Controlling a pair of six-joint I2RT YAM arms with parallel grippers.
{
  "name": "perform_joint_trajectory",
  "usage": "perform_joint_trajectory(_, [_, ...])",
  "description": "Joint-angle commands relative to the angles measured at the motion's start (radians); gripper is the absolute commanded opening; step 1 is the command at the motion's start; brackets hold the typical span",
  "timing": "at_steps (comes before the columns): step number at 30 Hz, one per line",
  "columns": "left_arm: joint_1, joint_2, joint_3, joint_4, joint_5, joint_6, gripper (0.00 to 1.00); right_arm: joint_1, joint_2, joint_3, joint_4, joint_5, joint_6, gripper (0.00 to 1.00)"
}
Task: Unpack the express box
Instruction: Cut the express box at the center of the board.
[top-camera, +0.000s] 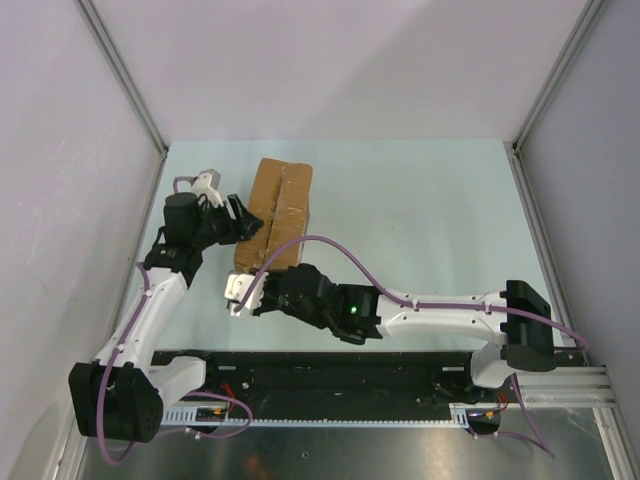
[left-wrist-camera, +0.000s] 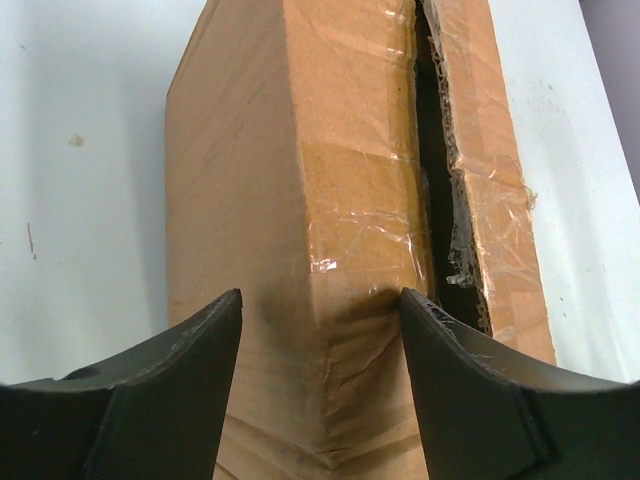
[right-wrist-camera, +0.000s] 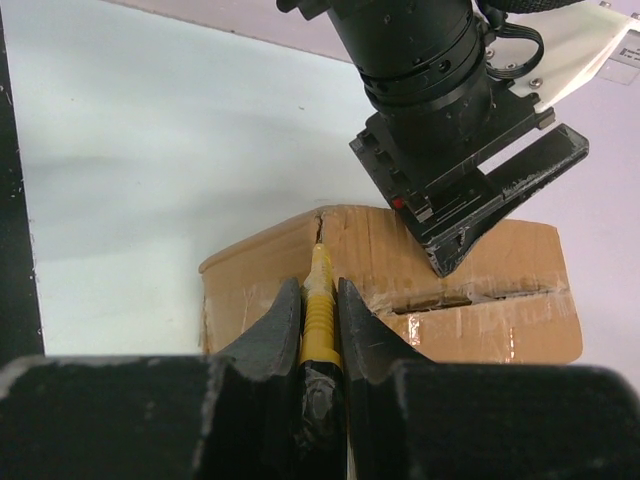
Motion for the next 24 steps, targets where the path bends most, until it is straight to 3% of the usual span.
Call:
perform_joint_trajectory(1, [0.004, -0.007, -0.046, -0.195, -0.028, 0.032, 0.74, -0.015, 0.012, -0.009, 0.001, 0.007, 0.008, 0.00])
perform_joint_trajectory(4, [0.006, -0.066, -0.019, -0.215, -0.037, 0.017, 0.82, -0.024, 0.017, -0.015, -0.008, -0.004, 0.016, 0.00])
perform_joint_trajectory(9, [0.009, -0.172, 0.024, -0.250, -0.076, -0.008, 0.85, -0.036, 0.021, -0.017, -0.015, -0.022, 0.035, 0.00])
perform_joint_trajectory(18, [0.015, -0.424, -0.123, -0.322, -0.062, -0.224, 0.75, -0.047, 0.023, -0.021, -0.023, -0.019, 0.033, 0.00])
perform_joint_trajectory(24, [0.015, -0.497, -0.213, -0.331, -0.028, -0.301, 0.64, -0.048, 0.018, -0.029, -0.034, -0.028, 0.018, 0.00])
